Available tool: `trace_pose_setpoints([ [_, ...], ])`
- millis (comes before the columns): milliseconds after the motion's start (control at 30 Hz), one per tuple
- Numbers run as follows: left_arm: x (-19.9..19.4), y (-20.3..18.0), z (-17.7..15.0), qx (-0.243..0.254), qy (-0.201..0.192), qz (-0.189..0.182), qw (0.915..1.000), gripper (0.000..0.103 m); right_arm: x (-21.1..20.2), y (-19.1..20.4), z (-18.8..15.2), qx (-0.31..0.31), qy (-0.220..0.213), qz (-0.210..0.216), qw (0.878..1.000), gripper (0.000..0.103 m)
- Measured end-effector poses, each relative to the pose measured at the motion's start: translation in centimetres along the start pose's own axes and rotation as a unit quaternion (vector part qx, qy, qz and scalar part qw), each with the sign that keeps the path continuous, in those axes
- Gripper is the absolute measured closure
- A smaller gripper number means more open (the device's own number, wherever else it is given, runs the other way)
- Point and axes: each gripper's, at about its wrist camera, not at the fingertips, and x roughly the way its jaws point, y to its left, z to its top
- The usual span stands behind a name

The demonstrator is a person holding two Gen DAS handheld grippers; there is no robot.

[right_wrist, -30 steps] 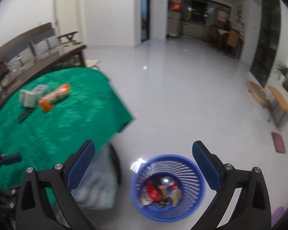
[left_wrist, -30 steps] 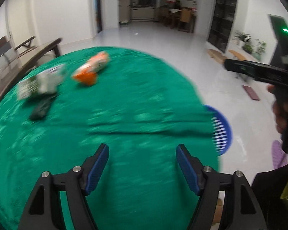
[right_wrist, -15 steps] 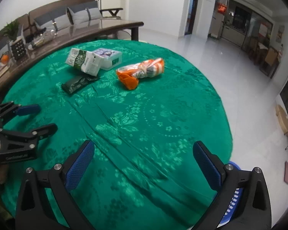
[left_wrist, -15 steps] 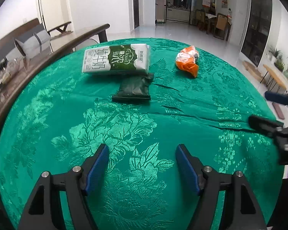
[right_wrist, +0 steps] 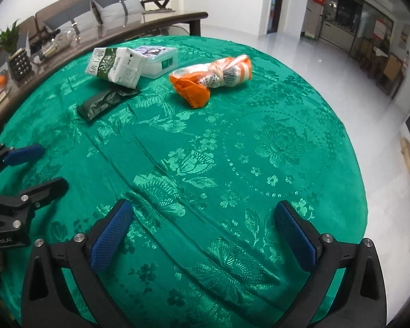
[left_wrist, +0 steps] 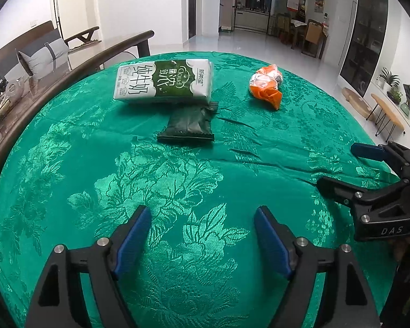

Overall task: Collect trash
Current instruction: 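Move both tools back over the remaining trash on the table, then grasp the dark green packet with the left tool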

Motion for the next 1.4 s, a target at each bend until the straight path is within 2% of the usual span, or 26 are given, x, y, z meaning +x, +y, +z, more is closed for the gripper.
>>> trace_pose_setpoints([
  [133, -0.2, 0.8, 0.4, -0.009, 0.004, 0.007, 0.9999, 0.022, -0.1, 0.1, 0.0, 0.000, -0.002, 0.001, 1.000, 0.000],
  [233, -1.4, 2.0, 2.1, -0.014, -0.027, -0.017, 0.9994, 0.022, -0.1, 0.1, 0.1, -0.001, -0.003, 0.001, 1.000, 0.000],
  [300, -1.1, 2.3, 3.8, -0.007, -0.027, -0.023, 0.9993, 0.022, -0.1, 0.1, 0.2, -0.001, -0.002, 0.001, 1.000, 0.000],
  [367, 0.5, 2.4, 5.6, 0.010, -0.015, -0.037, 0.9992, 0.022, 0.0, 0.2, 0.3, -0.002, -0.002, 0.002, 1.000, 0.000],
  [533, 5.5, 2.5, 8.1, 0.014, 0.028, -0.036, 0.9989, 0.022, 0.0, 0.2, 0.3, -0.002, -0.003, 0.002, 1.000, 0.000],
  [600, 6.3, 2.0, 8.4, 0.033, 0.020, -0.011, 0.9992, 0.022, 0.0, 0.2, 0.3, -0.002, -0.003, 0.002, 1.000, 0.000],
  [667, 6.4, 1.8, 8.5, 0.037, 0.016, -0.017, 0.9991, 0.024, 0.0, 0.2, 0.3, -0.002, -0.003, 0.002, 1.000, 0.000],
  [700, 6.4, 1.9, 8.5, 0.033, 0.014, -0.021, 0.9991, 0.037, 0.0, 0.2, 0.3, -0.001, -0.003, 0.002, 1.000, 0.000],
  [733, 6.1, 1.9, 8.3, 0.030, 0.005, -0.025, 0.9992, 0.062, 0.0, 0.2, 0.3, -0.002, -0.003, 0.002, 1.000, 0.000],
  [800, 5.6, 1.8, 7.9, 0.029, 0.003, -0.022, 0.9993, 0.064, 0.0, 0.2, 0.3, -0.001, -0.003, 0.002, 1.000, 0.000],
  [900, 3.7, 2.2, 6.2, 0.010, 0.004, -0.025, 0.9996, 0.065, 0.0, 0.2, 0.3, -0.001, -0.003, 0.002, 1.000, 0.000],
  [1067, -1.0, 3.4, 1.8, -0.032, 0.001, -0.005, 0.9995, 0.065, 0.0, 0.2, 0.3, -0.001, -0.003, 0.003, 1.000, 0.000],
  [1167, -3.1, 4.4, -0.1, -0.053, -0.019, 0.024, 0.9981, 0.065, 0.0, 0.2, 0.3, -0.001, -0.003, 0.002, 1.000, 0.000],
  [1267, -3.4, 5.4, -0.6, -0.068, -0.031, 0.039, 0.9965, 0.064, 0.0, 0.2, 0.2, -0.001, -0.003, 0.002, 1.000, 0.000],
  [1367, -2.5, 6.2, -0.6, -0.085, -0.016, 0.040, 0.9954, 0.055, 0.0, 0.1, 0.2, -0.001, -0.003, 0.002, 1.000, 0.000],
  [1400, -2.3, 6.4, -0.6, -0.088, -0.011, 0.041, 0.9953, 0.045, 0.0, 0.1, 0.2, -0.001, -0.003, 0.002, 1.000, 0.000],
])
